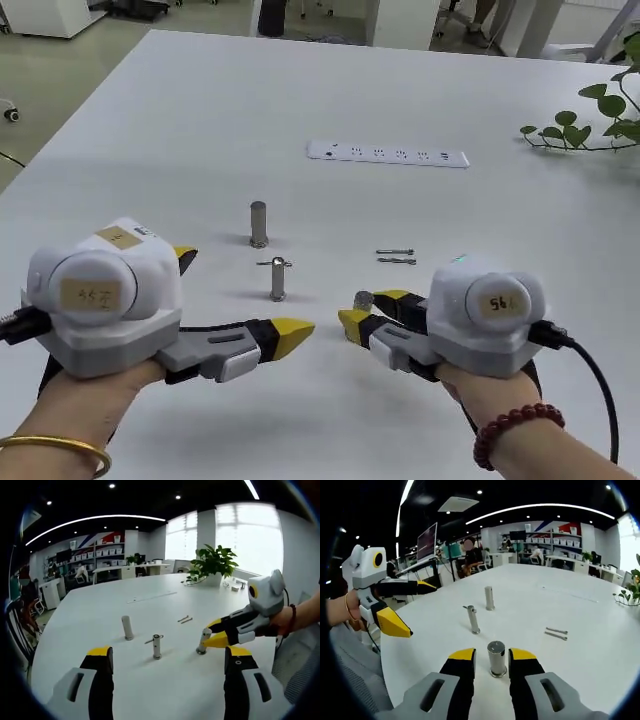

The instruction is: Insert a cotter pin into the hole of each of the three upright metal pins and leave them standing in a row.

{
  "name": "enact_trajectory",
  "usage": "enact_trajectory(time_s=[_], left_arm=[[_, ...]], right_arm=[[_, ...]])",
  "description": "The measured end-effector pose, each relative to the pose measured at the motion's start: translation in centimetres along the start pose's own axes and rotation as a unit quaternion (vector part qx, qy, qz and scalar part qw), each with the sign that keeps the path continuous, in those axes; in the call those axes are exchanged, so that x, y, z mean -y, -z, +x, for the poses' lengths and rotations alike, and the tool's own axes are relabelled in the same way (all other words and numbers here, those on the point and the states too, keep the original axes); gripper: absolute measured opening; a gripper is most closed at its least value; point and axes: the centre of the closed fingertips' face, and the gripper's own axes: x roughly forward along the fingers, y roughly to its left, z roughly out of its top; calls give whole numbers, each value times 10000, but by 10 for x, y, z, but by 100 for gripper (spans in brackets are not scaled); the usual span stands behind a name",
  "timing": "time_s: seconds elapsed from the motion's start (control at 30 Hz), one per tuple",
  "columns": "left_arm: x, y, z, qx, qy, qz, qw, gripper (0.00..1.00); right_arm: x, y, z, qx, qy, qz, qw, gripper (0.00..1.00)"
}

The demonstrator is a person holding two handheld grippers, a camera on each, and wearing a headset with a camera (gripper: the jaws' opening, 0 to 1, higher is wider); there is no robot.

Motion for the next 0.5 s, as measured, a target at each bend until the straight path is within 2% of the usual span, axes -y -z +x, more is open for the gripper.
enact_trajectory(time_s=[0.27, 0.33, 0.47, 0.5], left_arm=[[5, 1, 0, -39, 83, -59, 9999, 95], [6, 1, 0, -37, 103, -60, 9999, 96], [7, -1, 0, -12, 102, -64, 9999, 99], [6, -1, 0, -14, 86, -61, 9999, 99]], right_arm=[[1, -12, -15, 78, -302, 69, 9995, 32], [-2, -16, -18, 62, -569, 169, 9982, 34], [5, -23, -26, 26, -727, 74, 9973, 34], [4, -24, -28, -24, -851, 81, 9963, 35]])
